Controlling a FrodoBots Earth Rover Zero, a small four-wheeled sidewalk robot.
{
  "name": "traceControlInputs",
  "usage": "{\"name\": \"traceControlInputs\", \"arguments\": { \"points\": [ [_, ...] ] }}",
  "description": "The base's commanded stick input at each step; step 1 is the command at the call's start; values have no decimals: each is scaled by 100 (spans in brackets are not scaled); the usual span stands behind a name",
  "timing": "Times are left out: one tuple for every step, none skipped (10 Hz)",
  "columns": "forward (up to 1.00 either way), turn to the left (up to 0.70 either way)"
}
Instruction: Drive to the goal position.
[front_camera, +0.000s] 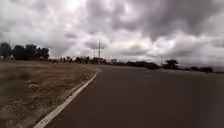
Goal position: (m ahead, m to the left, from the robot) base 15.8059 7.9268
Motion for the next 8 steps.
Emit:
{"name": "traceControlInputs", "arguments": {
  "points": [
    [50,0],
    [50,0],
    [50,0],
    [50,0],
    [50,0],
    [50,0],
    [50,0],
    [50,0]
  ]
}}
